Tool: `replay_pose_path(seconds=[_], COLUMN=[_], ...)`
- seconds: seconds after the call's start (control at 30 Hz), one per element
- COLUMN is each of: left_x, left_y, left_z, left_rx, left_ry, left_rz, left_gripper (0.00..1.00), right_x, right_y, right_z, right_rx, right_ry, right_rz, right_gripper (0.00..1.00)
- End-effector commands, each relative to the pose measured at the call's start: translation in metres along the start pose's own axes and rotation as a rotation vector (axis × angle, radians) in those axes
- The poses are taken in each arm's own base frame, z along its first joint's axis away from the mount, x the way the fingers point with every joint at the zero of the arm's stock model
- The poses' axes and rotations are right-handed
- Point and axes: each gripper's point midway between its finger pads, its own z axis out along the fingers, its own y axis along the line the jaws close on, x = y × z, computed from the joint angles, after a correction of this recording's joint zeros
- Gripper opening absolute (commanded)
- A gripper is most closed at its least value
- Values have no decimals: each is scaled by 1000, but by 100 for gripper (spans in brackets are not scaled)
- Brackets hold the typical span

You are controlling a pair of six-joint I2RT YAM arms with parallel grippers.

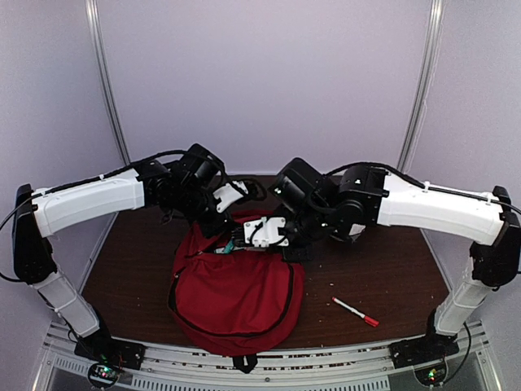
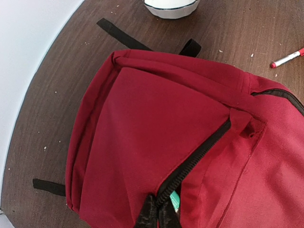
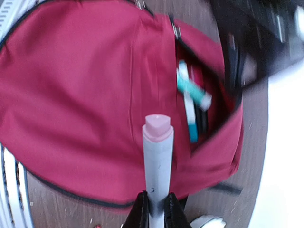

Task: Pack the student bag
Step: Place the pen in the lower front pocket of the bag.

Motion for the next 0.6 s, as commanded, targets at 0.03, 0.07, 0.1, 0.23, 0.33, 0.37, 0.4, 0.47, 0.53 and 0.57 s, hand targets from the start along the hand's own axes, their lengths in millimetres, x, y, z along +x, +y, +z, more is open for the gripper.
replay_pose_path(seconds=[0.03, 0.07, 0.1, 0.23, 0.33, 0.37, 0.4, 0.47, 0.53, 0.57], left_x=[-19, -19, -20, -20, -22, -23, -23, -22, -23, -23], left_y=[5, 5, 5, 5, 4, 4, 3, 3, 3, 3], left_z=[-7, -7, -8, -9, -12, -13, -13, -13, -14, -14], left_rx=[-5, -6, -6, -8, 0, 1, 1, 1, 1, 1], left_ry=[-61, -61, -62, -66, -74, -77, -77, -77, -79, -80], left_rz=[-10, -11, -10, -11, -9, -9, -9, -10, -9, -10], left_gripper=[0, 0, 0, 0, 0, 0, 0, 0, 0, 0], right_x=[-62, -71, -76, -85, -84, -83, -82, -77, -70, -67], right_y=[-2, 1, 2, -3, -8, -10, -11, -14, -18, -20], right_z=[20, 26, 32, 58, 72, 76, 80, 89, 98, 102], right_rx=[92, 91, 91, 123, 169, 183, 191, 205, 220, 226], right_ry=[-90, -100, -101, -76, -55, -46, -37, -13, 16, 30], right_rz=[-178, -202, -214, -290, -341, -349, -363, -380, -402, -410], right_gripper=[8, 8, 8, 8, 8, 8, 8, 8, 9, 9])
